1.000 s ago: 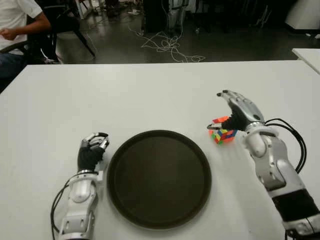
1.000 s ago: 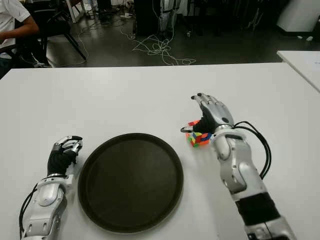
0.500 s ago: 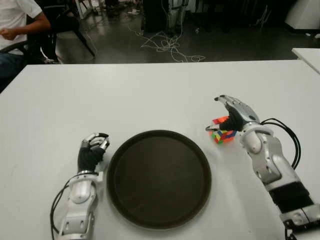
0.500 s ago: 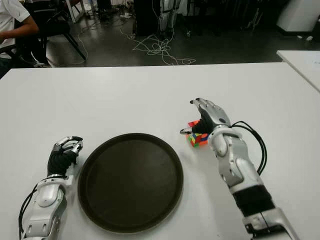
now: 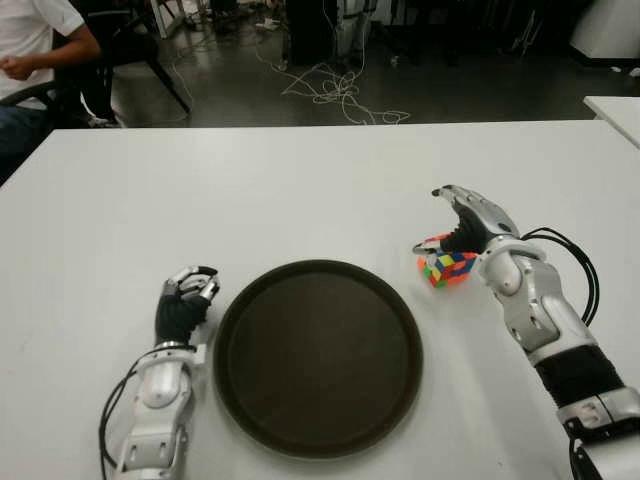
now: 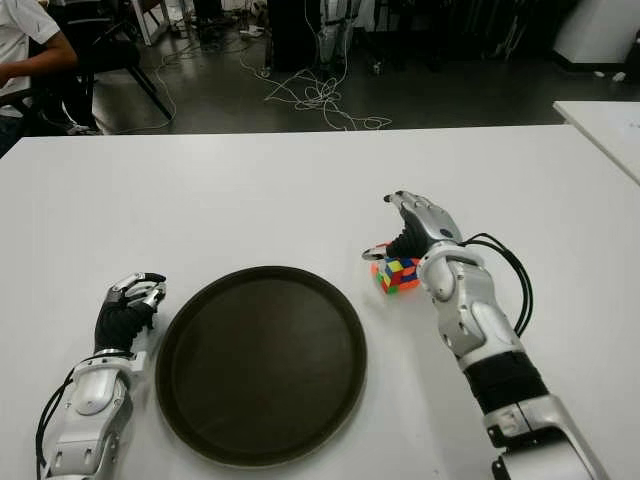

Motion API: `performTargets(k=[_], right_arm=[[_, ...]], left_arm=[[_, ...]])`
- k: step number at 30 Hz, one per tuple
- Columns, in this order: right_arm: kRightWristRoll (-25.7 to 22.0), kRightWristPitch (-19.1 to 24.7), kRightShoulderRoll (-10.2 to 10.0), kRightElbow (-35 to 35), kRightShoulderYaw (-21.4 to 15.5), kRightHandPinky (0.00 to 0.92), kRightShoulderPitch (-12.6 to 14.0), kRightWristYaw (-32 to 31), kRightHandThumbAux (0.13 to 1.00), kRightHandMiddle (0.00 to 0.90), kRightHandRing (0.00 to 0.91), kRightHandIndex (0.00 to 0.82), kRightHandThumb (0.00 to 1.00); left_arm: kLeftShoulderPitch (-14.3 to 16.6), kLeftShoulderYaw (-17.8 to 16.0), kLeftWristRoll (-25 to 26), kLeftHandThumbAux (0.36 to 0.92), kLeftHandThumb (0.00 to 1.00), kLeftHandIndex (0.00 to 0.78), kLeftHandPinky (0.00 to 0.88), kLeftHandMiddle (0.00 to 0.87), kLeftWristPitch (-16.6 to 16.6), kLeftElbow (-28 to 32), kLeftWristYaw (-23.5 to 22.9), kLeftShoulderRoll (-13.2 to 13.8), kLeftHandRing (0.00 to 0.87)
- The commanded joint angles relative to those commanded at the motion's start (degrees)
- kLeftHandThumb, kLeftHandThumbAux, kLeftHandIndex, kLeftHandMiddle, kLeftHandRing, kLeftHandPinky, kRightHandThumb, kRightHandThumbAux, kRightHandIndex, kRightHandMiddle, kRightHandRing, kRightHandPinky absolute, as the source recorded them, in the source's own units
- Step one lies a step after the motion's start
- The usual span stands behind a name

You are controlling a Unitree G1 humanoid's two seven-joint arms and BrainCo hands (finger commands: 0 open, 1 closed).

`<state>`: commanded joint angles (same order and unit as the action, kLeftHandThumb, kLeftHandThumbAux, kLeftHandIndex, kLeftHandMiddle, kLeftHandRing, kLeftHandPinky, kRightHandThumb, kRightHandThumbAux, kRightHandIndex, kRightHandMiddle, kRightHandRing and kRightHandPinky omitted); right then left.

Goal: Pick up the Rubik's Cube and put it in the plate

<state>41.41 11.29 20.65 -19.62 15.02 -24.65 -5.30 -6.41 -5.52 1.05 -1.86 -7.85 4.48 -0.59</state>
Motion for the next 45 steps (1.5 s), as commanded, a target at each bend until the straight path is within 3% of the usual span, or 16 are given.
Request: performTargets(k=[16, 45], right_arm=[[-0.2, 1.4, 0.0, 0.9, 0.4, 0.000, 0.9, 0.5, 0.605, 0.000, 0.000, 0.000, 0.000], [-0.7, 2.3, -0.4, 6.9, 1.0, 0.000, 6.0, 1.2, 0.612, 0.000, 0.000, 0.000, 0.000]], left_arm=[[0.0, 0.0, -0.2, 0.706, 0.707, 0.443, 0.804, 0.801, 0.2, 0.0, 0.1, 0.2, 0.814], [0.4, -0.1, 0.1, 0.706, 0.708, 0.443, 0.807, 0.801, 0.4, -0.5, -0.2, 0.5, 0.816]])
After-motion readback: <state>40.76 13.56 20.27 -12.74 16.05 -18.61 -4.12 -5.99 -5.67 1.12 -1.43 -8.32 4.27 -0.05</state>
